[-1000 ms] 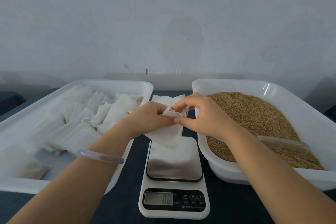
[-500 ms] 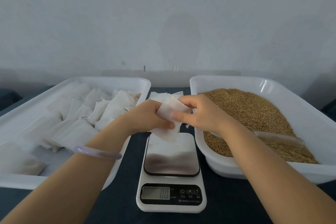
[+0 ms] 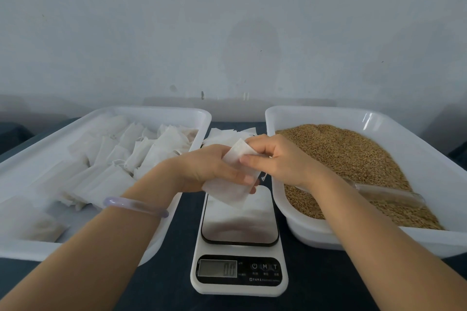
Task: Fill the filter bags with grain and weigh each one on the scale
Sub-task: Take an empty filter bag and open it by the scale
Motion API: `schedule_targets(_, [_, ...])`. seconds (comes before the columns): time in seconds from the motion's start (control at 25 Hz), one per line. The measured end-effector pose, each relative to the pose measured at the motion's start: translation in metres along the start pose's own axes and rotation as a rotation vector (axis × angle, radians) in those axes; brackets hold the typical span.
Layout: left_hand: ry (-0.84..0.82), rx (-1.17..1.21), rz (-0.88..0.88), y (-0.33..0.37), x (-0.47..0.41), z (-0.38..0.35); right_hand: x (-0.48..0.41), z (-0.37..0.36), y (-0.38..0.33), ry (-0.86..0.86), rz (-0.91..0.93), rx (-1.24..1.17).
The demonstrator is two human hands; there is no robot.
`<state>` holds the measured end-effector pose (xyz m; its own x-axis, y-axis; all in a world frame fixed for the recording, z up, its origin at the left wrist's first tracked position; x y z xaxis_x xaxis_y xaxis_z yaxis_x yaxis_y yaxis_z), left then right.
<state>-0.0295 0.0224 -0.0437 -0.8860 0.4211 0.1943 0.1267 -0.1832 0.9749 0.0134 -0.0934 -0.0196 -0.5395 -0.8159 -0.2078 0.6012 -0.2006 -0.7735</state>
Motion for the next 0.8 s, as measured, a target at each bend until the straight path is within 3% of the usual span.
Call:
schedule_targets(0.24, [-0.056, -0.077, 0.073, -0.004, 0.002, -0.003, -0.001, -0.001, 0.003, -0.032, -0.016, -0.088])
schedule_targets(0.44, [-0.187, 0.101, 0.085, -0.001, 0.005, -0.009, 0.002, -0.005, 0.001, -0.120, -0.010, -0.165])
schedule_targets(0.64, [-0.070, -0.017, 0.078, -0.002, 0.002, -0.007, 0.003, -0.005, 0.000, -0.139, 0.020, -0.176])
schedule_targets(0.8, [-0.079, 0.024, 0.087, -0.003, 0.004, -0.008, 0.005, -0.005, -0.002, -0.173, 0.023, -0.195])
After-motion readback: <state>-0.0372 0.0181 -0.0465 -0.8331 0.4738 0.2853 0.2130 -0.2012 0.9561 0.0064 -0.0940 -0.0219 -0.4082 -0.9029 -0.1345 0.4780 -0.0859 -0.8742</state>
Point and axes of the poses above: each hand's wrist, its own x-axis away from the middle knuckle, its own z-axis out of the back of the hand, y = z × x, the point moved 5 cm from there along -x, towards the middle knuckle, and after that the axes turned 5 degrees about -y, right-handed, at the moved point
